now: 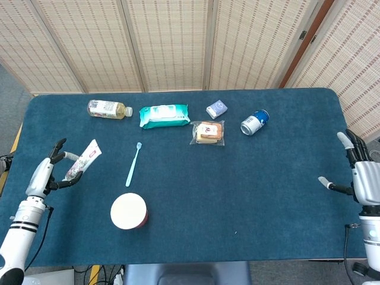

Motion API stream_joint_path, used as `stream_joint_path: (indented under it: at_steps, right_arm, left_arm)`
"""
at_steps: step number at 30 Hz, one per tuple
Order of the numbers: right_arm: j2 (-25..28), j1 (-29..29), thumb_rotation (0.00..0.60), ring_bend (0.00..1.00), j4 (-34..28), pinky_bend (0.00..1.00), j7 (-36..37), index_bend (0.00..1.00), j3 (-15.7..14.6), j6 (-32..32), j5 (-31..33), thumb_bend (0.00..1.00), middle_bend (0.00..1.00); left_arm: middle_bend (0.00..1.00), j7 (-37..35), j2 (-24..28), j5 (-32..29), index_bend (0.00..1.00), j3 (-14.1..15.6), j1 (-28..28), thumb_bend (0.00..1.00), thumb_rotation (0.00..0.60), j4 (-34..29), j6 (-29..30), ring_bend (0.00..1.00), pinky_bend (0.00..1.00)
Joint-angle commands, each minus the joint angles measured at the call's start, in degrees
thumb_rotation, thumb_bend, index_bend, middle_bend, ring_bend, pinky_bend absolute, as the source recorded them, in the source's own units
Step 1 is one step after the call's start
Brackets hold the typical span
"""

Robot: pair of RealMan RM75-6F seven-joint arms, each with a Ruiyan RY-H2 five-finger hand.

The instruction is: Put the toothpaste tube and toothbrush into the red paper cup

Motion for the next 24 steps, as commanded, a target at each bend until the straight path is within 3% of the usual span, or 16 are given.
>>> stream_joint_path:
  at_steps: [1, 10, 24]
  right_arm:
    - [0.08, 0.02, 0.6, 0.03, 0.08, 0.37, 0.2, 0.05, 0.12, 0.15, 0.0, 0.0, 0.0]
    - [1.09, -0.07, 0.6, 0.03, -0.88, 0.37, -0.11, 0.05, 0.43, 1.09, -0.48, 0.0, 0.0]
    - [1.72, -0.06, 0.6, 0.03, -1.68, 0.37, -0.78, 0.05, 0.43, 0.94, -0.08, 0.0, 0.0]
  left_arm:
    - [0.05, -3.29, 1.55, 3.06, 0.89, 0.93, 1.38, 0.33, 0.6, -2.57, 0.51, 0.0, 0.0]
    - [0.06, -8.85, 1.27, 8.34, 0.89, 3.55, 2.85, 0.34, 0.6, -5.88, 1.57, 0.0, 0.0]
    - [0.06, -21.58, -4.66, 15.91, 0.88, 4.84, 3.51, 0.35, 0.6, -3.55, 6.68, 0.0, 0.0]
